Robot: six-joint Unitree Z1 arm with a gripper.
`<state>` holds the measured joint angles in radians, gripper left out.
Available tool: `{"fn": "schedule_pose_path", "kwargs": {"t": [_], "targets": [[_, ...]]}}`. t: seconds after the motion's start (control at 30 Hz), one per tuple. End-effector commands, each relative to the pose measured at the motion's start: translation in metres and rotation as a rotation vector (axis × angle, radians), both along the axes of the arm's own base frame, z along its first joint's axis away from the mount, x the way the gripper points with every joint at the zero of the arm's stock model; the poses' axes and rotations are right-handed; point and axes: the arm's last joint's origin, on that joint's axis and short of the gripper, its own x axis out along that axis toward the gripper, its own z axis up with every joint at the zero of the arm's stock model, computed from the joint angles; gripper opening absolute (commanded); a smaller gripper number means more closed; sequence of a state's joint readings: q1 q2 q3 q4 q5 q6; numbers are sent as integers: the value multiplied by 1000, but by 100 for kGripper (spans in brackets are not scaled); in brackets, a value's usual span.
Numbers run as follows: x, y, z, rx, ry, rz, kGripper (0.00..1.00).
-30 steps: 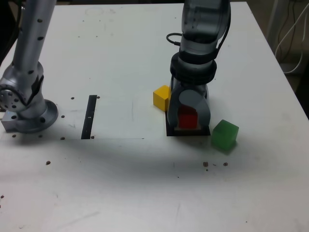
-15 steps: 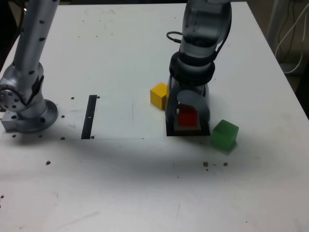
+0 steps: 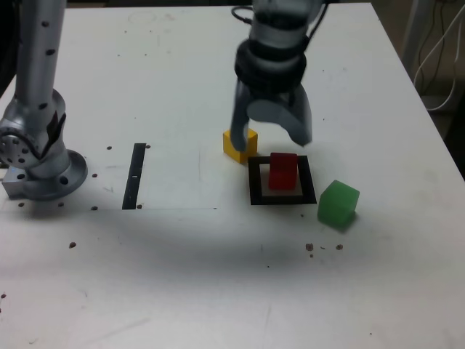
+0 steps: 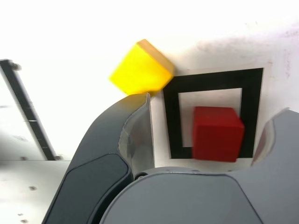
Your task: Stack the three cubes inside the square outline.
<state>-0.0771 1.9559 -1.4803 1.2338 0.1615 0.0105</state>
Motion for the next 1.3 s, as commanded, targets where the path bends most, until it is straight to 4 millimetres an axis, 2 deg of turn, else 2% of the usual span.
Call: {"fn": "schedule_pose_path", "kwargs": {"t": [0.0,0.2,0.47,0.9,1.1,1.27], "targets": [[-7,8,10,8,3,-2,99],[-24,29,8,20,52,25,99],[-30,58,-21,-8,87,5,99],[-21,59,-57,-93,104,3,96],[-19,59,-60,-86,95,-1,86],[-18,60,-61,-69,91,3,69]]}}
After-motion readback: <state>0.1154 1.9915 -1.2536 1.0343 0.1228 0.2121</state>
